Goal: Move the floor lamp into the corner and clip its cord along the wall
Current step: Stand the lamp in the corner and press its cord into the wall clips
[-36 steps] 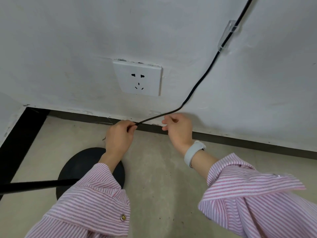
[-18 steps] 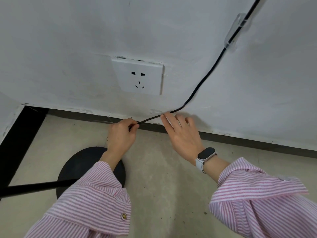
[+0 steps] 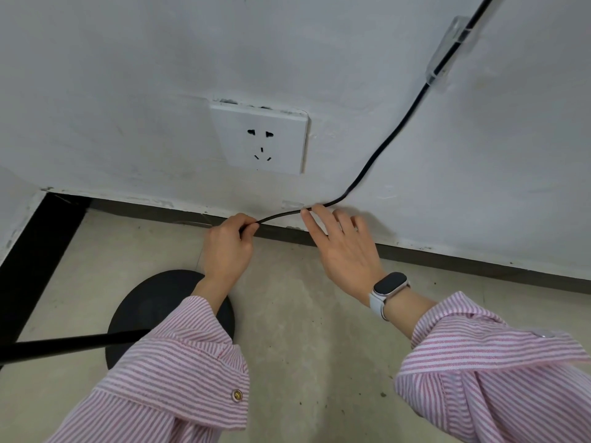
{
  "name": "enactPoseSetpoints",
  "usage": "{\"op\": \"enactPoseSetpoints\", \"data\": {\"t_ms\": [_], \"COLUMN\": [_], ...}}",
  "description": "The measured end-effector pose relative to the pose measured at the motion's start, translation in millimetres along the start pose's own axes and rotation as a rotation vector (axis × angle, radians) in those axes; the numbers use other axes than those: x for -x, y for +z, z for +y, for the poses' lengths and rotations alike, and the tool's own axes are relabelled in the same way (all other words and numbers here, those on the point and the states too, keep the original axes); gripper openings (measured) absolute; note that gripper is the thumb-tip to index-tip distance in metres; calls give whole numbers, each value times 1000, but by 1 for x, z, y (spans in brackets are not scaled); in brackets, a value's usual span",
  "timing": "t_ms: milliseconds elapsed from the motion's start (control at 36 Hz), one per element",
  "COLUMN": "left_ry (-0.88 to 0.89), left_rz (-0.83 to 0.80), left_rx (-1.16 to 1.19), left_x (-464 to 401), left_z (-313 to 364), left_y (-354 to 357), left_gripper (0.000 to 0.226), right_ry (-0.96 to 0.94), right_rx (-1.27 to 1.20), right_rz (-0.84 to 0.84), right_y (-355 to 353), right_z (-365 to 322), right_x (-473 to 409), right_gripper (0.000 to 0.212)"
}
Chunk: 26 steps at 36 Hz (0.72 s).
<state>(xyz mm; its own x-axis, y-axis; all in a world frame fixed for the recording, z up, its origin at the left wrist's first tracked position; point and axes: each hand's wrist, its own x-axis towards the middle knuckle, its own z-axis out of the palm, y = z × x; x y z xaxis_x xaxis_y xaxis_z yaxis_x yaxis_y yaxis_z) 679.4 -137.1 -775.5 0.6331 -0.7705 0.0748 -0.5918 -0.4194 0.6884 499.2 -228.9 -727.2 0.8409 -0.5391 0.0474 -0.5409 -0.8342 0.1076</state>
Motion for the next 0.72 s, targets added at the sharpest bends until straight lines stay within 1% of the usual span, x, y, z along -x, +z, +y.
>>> {"op": "enactPoseSetpoints", "data": {"t_ms": [83, 139, 250, 389, 472, 528, 639, 722], "left_ry": [-30, -25, 13, -29, -27, 6, 152, 189], "left_rz": [2, 5, 25, -15, 29, 73, 138, 160], "left_rx": [74, 77, 4, -94, -109, -127, -143, -155], "left_x": [0, -1, -3, -9, -12, -13, -14, -15], "left_z": [1, 3, 9, 16, 19, 21, 26, 31], "left_y": [0, -1, -2, 1, -2, -4, -9, -7], "left_gripper": [9, 9, 9, 11, 11, 10, 6, 8], "right_ry": [16, 20, 35, 57, 62, 64, 70, 73], "right_rx": [-18, -28, -10, -9, 7, 16, 44, 59], "right_rz": [10, 11, 11, 22, 18, 19, 18, 20], "right_y": [-1, -2, -2, -1, 0, 1, 2, 3], "right_z": [1, 2, 2, 2, 3, 4, 10, 13], "right_x": [0, 0, 0, -1, -1, 0, 4, 6], "right_gripper": [64, 66, 68, 68, 68, 67, 66, 64]}}
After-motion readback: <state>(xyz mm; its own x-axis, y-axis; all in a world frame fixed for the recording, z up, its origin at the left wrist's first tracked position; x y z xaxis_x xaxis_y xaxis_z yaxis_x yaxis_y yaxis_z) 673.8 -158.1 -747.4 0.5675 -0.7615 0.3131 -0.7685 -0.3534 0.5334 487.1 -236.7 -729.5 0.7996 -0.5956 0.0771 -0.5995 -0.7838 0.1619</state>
